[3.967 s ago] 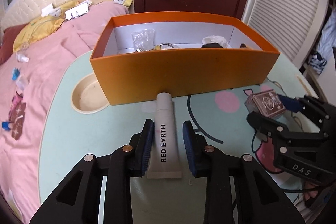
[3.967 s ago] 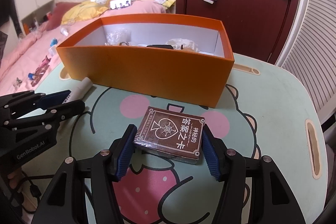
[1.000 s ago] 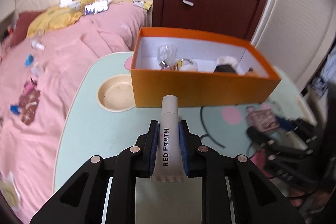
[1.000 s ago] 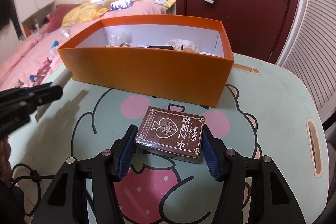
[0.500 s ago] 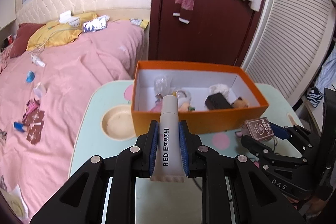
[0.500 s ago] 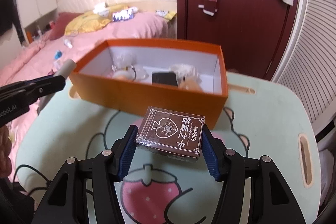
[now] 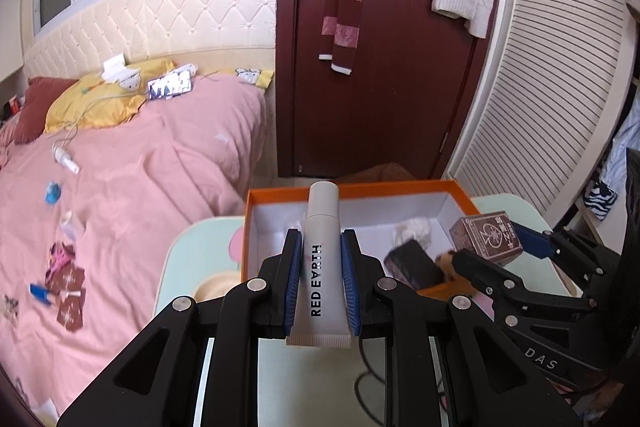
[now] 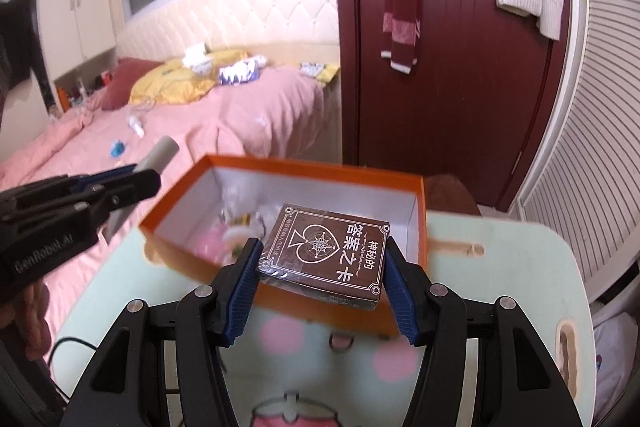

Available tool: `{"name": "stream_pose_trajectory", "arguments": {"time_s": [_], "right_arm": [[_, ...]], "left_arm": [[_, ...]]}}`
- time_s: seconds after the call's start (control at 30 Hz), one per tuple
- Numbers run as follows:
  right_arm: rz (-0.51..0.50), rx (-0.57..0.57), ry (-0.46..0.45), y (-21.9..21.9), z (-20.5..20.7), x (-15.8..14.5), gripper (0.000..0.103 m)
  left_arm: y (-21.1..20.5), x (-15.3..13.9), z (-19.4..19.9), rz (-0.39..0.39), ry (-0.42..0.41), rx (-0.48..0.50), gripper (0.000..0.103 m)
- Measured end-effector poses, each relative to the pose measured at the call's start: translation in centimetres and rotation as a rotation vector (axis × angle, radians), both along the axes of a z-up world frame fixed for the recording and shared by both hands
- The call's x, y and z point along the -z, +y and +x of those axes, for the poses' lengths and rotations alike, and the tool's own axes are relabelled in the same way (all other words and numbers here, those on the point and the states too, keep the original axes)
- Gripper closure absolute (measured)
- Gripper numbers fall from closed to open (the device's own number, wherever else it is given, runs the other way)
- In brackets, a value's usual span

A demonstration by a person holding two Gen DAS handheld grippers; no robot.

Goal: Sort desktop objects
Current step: 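Carry the tube and card box into the orange box with both tools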

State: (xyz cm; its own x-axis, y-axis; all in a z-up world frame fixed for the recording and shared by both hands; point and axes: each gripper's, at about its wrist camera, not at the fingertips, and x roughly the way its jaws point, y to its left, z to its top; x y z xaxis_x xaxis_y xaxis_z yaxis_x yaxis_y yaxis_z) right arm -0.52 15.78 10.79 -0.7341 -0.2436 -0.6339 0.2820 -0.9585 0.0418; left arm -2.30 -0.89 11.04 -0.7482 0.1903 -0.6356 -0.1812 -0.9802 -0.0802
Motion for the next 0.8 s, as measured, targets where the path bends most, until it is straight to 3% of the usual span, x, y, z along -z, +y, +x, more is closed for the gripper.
{"name": "stream_pose_trajectory", "arguments": {"time_s": [0.37,0.63,0.7,0.8], "right_arm": [[0.005,0.014,-0.017,-0.6,-3.8,0.5,0.045],[-0.009,-0.002,-0.048,-0.9,-5.3,1.5,0.044],[-0.015,-0.009,-0.048,-1.1,-5.6,1.6,0.044],[-0.034,-0.012,-0.053,-1.0,-5.9,1.7,0.042]], "left_arm": [[0.5,2.9,-3.3,-0.012,-0.083,0.004,0.082],[0.2,4.5,-4.5,0.022,-0.135,0.005,0.081],[0.1,4.7,-4.7,0.046,-0.143,0.019,0.077],[0.0,4.7,-4.6,0.075,-0.145,0.016,0.051]]}}
